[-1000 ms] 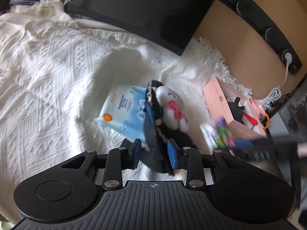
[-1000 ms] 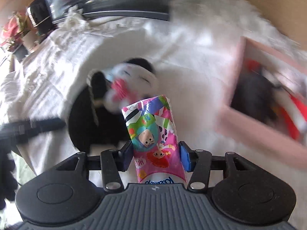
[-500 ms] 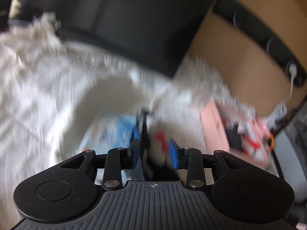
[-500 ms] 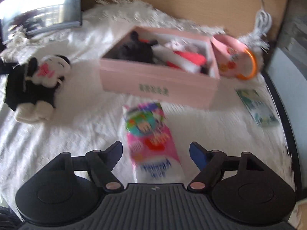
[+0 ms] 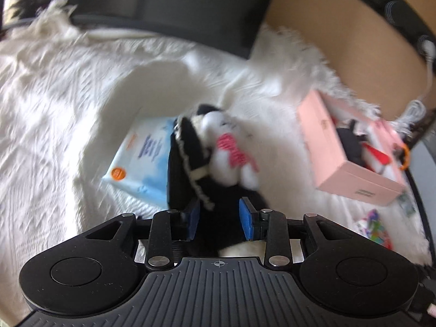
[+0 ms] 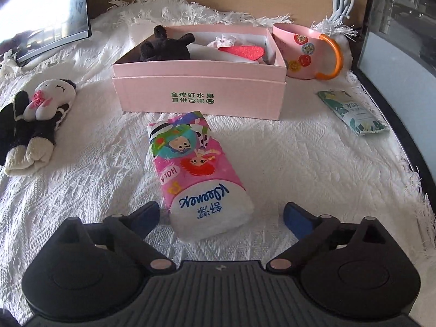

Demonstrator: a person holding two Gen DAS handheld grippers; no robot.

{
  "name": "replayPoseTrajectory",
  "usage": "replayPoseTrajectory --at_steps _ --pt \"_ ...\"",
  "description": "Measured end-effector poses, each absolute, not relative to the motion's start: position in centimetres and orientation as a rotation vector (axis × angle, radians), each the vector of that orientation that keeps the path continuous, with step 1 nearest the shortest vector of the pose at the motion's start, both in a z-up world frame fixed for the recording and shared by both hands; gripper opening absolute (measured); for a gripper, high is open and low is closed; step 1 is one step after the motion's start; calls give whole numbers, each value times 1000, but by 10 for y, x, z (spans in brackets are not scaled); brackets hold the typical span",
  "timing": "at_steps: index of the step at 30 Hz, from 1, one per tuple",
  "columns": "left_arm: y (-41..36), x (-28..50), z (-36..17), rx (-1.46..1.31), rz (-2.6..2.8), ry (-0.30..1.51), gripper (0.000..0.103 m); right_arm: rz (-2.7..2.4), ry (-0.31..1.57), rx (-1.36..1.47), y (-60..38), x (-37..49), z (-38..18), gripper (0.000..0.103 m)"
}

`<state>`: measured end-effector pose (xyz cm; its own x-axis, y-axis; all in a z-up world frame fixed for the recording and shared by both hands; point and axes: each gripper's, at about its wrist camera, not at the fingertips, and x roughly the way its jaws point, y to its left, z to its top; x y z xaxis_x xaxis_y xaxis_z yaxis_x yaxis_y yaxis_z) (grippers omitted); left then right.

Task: Organize soft objects

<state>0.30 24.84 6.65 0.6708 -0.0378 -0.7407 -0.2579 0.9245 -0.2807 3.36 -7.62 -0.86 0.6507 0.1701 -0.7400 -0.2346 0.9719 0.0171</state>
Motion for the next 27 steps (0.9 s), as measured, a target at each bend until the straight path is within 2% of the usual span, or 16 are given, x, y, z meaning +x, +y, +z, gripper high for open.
replayPoseTrajectory --at_steps 3,6,8,14,19,24,27 --pt "251 16 62 -409 126 832 31 223 825 -77 -75 33 -10 102" --pt "253 42 55 -401 119 857 35 217 823 -76 -73 33 -10 103" --pt "250 59 52 -386 112 861 42 212 822 -75 -72 33 -10 103" --pt "218 100 42 -216 36 902 44 225 811 -79 -74 30 -11 103" --pt "203 124 39 -225 50 900 54 238 797 -80 -75 26 -12 103" --pt "202 134 38 -228 46 871 44 237 788 -73 -76 25 -13 103" --pt "205 127 40 -223 6 859 29 237 794 -75 -76 22 -12 103"
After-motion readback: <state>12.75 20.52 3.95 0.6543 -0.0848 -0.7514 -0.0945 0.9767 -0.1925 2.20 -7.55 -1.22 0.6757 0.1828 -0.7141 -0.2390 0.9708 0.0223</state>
